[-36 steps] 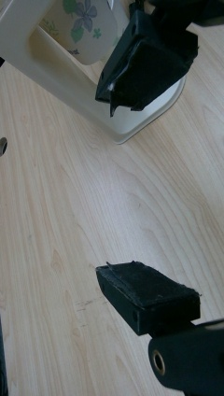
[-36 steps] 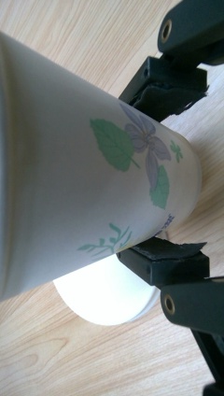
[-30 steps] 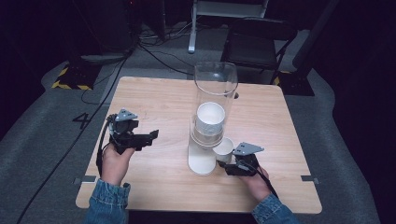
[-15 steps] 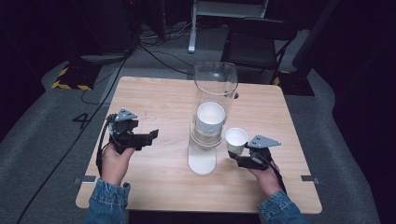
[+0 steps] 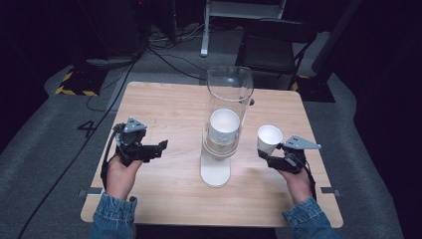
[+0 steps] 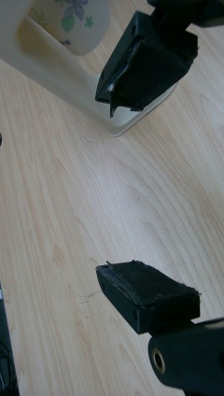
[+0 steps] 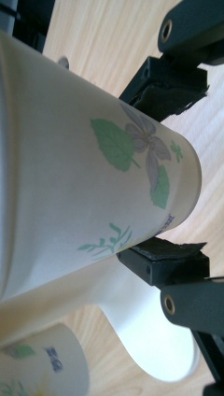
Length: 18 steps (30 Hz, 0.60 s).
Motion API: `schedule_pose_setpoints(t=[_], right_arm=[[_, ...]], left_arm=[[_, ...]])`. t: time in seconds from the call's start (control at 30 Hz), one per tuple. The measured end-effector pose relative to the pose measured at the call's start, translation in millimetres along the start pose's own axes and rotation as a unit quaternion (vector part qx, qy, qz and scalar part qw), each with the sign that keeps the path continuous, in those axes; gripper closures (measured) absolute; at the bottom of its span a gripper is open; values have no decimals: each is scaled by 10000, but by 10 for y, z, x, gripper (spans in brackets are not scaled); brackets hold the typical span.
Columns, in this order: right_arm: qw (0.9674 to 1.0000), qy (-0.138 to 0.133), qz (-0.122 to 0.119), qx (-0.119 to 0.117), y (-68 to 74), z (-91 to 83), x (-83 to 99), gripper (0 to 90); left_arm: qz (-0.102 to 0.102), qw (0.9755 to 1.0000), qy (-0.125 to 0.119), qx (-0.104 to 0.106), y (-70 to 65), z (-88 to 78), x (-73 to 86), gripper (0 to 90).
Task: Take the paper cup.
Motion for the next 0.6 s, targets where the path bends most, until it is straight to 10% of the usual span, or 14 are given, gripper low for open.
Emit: schedule_pose_setpoints(t=[0.07, 0.13, 0.27, 0.6], right_arm=[[9999, -56, 136, 50, -98, -10, -38, 352], [9998, -58, 180, 83, -156, -2, -54, 352], [9995, -133, 266, 113, -229, 37, -75, 352], [9982, 10, 391, 460, -436, 236, -53, 350]], left_arm=[[-15, 9986, -122, 512, -119, -32, 5, 166], [23, 9984, -137, 553, -144, -45, 11, 166], [211, 9992, -100, 320, -140, -97, 64, 166], [-47, 9999, -150, 44, -47, -163, 181, 165]])
Point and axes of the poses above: each handheld gripper's, and its own axes: z roughly forward along the jaws, x roughly out of its underside, y roughly to its left, the point moved 10 cm from there along z, roughly forward along the jaws, and after that the axes turned 4 degrees about x, right-handed, at the moved point
